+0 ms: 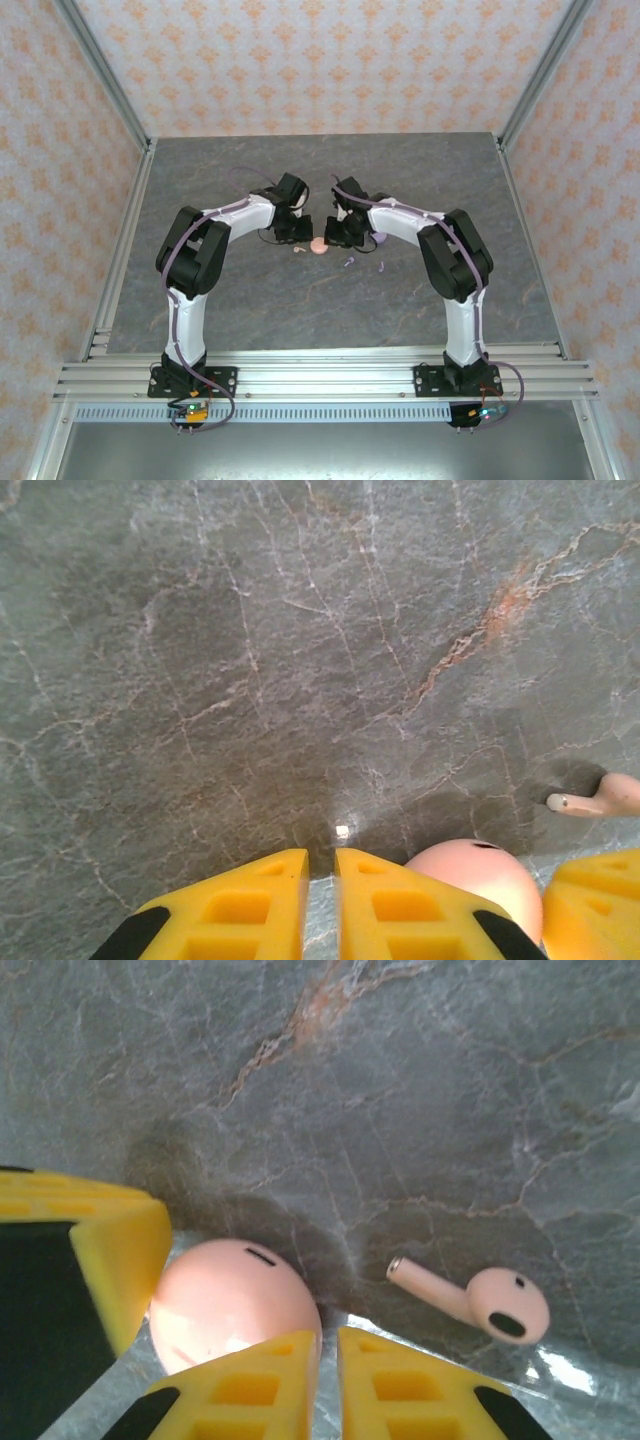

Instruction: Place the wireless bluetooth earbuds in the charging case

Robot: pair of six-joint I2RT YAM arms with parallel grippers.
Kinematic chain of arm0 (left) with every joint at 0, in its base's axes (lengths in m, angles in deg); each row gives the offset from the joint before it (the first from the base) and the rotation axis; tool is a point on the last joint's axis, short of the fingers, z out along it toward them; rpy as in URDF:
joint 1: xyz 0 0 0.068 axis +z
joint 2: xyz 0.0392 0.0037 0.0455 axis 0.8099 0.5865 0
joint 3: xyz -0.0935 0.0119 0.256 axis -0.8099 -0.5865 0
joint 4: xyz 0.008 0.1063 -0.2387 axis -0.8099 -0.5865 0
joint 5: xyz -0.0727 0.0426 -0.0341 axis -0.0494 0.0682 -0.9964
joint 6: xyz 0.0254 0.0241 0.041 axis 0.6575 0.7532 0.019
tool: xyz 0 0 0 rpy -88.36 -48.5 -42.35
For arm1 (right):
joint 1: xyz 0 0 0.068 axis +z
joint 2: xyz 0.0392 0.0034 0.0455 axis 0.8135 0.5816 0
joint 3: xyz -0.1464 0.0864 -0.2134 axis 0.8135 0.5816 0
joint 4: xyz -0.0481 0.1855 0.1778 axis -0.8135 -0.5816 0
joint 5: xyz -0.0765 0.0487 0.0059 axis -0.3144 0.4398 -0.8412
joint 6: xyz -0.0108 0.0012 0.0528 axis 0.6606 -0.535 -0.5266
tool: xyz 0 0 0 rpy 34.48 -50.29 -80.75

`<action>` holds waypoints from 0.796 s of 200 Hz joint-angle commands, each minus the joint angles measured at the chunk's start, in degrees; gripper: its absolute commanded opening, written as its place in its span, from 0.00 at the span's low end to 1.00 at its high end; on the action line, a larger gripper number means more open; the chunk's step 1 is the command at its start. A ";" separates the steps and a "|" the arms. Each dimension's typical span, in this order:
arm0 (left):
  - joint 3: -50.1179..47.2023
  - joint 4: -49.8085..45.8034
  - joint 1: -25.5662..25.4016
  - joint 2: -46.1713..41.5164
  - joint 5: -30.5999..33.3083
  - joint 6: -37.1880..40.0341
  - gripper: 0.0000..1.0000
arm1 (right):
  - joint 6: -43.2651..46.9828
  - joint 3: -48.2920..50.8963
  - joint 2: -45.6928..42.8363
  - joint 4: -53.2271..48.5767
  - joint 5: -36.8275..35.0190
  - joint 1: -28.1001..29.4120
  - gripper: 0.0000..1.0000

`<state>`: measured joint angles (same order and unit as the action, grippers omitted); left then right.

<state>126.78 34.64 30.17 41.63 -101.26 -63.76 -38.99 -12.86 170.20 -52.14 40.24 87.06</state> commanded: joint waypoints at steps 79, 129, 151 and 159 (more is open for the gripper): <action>-3.42 -2.83 -1.36 -4.35 -0.85 0.65 0.17 | 0.81 -11.06 6.10 -7.02 -5.77 0.38 0.15; 1.76 -7.25 -1.31 -3.48 2.09 2.76 0.20 | 0.80 -7.83 -0.30 -7.14 -7.65 0.25 0.15; 4.75 -8.25 -1.30 -2.01 2.81 3.29 0.20 | 0.51 -3.76 -4.30 -5.91 -6.97 0.29 0.15; 5.76 -8.36 -1.22 -1.28 2.69 3.28 0.20 | 0.10 -1.84 -5.73 -5.19 -6.37 0.25 0.15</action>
<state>128.61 29.20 29.05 39.40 -100.49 -62.16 -38.77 -18.63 170.66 -57.46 34.49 87.10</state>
